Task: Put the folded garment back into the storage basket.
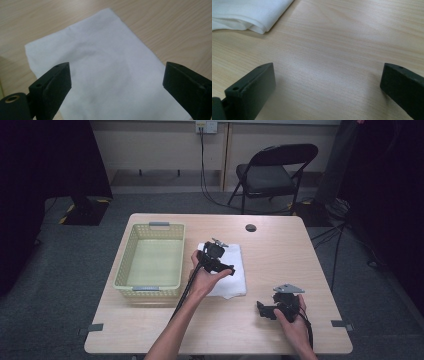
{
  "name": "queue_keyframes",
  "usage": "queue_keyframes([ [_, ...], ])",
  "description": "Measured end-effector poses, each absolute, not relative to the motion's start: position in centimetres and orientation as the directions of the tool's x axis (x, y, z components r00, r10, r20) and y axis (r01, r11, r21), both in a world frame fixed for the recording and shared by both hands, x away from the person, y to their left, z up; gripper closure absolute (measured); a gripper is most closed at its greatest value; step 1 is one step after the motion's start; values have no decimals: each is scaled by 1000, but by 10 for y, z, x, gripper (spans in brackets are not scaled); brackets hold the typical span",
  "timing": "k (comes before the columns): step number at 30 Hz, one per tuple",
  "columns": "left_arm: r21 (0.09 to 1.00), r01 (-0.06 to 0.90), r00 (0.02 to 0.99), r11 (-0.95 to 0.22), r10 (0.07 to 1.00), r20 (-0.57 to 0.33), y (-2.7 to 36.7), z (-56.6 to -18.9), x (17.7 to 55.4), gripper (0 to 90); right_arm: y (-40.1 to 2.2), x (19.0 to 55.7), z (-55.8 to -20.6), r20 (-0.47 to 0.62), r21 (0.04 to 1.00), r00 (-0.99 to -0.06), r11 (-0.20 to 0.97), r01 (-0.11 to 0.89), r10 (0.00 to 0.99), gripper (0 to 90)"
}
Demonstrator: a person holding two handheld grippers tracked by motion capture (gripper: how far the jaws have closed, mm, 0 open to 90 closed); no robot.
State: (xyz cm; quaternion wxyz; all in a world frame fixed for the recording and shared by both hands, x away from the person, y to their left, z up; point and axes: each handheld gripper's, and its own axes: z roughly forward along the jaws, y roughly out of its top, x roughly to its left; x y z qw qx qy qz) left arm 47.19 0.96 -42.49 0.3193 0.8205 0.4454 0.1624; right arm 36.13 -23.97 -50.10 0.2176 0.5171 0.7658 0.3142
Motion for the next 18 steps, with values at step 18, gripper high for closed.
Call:
queue_keyframes([
  [18,601,693,504,-398,863,-9,-7,-469,493,67,-240,361,-501,-10,707,-377,273,653,926,0],
])
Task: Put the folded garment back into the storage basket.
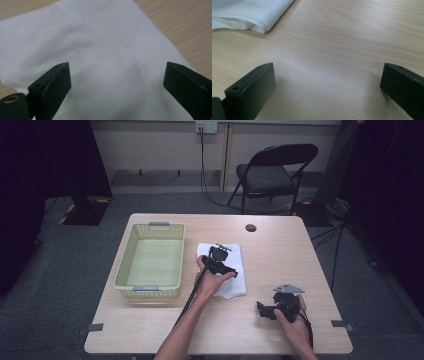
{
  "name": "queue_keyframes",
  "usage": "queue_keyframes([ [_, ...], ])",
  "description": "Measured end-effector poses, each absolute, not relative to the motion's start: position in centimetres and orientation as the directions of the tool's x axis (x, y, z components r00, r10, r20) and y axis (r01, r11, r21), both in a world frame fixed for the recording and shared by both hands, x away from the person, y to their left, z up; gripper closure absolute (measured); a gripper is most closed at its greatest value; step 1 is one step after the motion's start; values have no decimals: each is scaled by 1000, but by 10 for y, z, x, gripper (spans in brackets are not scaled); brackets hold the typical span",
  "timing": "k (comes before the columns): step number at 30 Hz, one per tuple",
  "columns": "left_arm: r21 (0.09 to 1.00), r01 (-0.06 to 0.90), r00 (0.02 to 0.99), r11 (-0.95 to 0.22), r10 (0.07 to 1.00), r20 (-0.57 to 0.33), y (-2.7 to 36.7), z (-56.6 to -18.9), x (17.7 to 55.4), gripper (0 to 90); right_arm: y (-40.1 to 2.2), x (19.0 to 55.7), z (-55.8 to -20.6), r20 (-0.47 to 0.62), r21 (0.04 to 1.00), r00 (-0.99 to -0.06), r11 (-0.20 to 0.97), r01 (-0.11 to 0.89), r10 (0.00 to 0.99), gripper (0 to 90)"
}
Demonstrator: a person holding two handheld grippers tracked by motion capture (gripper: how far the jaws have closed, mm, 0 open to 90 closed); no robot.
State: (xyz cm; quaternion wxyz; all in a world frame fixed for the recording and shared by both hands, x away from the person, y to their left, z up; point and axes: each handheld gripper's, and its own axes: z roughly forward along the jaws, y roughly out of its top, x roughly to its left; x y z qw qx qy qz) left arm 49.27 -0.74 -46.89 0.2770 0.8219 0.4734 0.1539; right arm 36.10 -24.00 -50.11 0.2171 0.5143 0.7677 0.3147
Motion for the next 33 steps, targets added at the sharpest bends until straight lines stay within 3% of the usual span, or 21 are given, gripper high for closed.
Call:
queue_keyframes([
  [8,589,706,485,-393,874,3,-10,-478,494,62,-240,361,-501,-9,706,-383,277,651,924,0],
  [11,586,689,491,-426,870,55,-13,-481,492,68,-240,361,-501,-9,706,-383,277,652,924,0],
  [25,635,669,462,-386,885,52,-12,-486,487,53,-239,361,-501,-9,706,-384,277,652,923,0],
  [33,629,677,479,-382,878,17,-11,-483,488,185,-239,360,-501,-8,706,-385,278,651,923,0],
])
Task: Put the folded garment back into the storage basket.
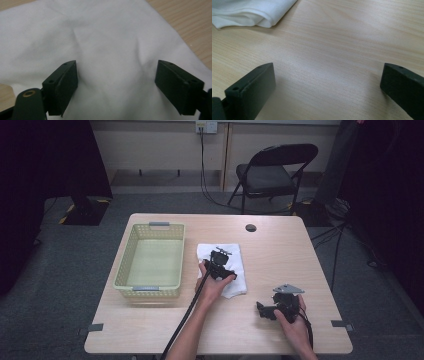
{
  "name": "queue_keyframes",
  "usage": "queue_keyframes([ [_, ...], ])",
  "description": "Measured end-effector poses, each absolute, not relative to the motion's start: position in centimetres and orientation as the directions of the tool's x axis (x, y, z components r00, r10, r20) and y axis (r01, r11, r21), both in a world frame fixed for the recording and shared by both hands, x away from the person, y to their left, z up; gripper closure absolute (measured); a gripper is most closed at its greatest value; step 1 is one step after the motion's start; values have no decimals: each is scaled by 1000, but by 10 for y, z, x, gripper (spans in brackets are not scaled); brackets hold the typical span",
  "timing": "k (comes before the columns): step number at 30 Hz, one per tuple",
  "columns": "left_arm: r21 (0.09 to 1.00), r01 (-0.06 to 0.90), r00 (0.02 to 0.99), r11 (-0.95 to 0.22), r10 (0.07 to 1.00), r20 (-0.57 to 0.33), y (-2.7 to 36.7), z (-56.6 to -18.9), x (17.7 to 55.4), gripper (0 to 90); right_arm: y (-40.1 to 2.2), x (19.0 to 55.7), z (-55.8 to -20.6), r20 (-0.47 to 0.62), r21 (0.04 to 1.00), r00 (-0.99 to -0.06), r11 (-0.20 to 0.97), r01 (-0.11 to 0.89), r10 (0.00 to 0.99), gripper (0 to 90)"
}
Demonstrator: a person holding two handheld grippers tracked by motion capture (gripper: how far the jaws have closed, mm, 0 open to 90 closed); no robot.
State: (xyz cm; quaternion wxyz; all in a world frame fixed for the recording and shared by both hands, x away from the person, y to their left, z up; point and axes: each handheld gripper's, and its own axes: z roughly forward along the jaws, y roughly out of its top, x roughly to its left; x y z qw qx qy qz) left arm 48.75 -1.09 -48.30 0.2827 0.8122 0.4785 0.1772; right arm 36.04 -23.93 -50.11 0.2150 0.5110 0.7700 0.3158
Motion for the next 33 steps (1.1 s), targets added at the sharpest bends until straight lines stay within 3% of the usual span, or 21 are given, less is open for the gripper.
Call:
queue_keyframes([
  [12,636,676,468,-374,883,22,-2,-480,489,407,-239,360,-501,-8,706,-386,279,651,923,0],
  [20,669,656,440,-350,897,38,5,-481,486,609,-239,360,-501,-8,706,-386,279,651,923,0],
  [28,653,669,443,-356,896,34,7,-479,488,720,-239,360,-501,-8,706,-386,279,651,923,0],
  [33,645,691,442,-328,897,-18,13,-477,491,753,-239,360,-501,-8,706,-386,279,651,922,0],
])
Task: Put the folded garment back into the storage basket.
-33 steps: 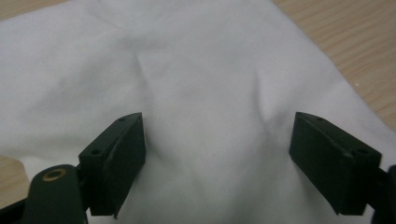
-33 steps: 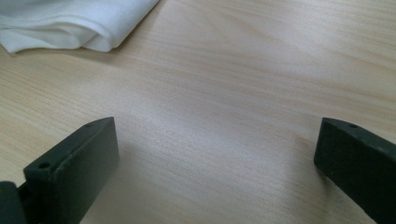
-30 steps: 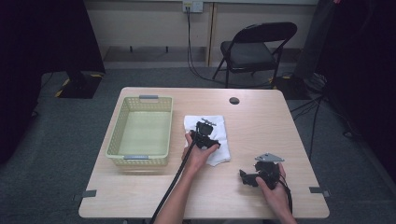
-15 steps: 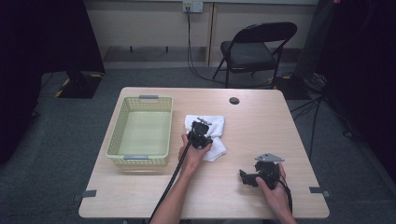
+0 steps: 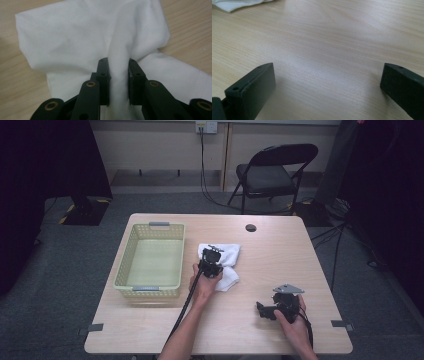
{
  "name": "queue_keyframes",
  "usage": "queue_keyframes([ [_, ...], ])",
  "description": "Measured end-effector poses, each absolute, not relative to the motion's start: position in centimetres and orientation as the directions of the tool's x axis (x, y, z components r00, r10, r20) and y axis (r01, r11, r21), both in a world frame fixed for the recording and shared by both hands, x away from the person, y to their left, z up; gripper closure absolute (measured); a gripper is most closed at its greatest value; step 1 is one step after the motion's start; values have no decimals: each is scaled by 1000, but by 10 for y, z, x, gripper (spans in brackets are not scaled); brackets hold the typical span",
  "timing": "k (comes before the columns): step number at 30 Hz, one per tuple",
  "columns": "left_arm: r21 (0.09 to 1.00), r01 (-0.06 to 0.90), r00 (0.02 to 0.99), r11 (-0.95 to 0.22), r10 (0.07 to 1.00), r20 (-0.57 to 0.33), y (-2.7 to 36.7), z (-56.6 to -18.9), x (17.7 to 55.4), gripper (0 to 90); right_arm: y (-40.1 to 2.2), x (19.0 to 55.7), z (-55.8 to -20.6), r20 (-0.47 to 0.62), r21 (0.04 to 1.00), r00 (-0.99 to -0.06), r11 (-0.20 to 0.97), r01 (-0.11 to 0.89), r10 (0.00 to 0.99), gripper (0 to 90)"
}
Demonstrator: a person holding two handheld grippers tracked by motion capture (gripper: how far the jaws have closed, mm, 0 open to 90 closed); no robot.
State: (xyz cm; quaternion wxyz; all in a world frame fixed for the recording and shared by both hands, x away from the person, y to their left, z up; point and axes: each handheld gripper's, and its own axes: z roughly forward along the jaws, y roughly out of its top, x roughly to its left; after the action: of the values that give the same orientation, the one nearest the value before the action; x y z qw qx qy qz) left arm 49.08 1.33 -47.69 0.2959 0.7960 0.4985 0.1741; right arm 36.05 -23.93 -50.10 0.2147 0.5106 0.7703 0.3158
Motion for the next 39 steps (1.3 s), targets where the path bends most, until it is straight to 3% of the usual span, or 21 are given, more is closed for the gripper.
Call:
queue_keyframes([
  [39,687,644,509,-337,859,-55,23,-443,470,772,-239,361,-501,-10,706,-393,284,649,920,0],
])
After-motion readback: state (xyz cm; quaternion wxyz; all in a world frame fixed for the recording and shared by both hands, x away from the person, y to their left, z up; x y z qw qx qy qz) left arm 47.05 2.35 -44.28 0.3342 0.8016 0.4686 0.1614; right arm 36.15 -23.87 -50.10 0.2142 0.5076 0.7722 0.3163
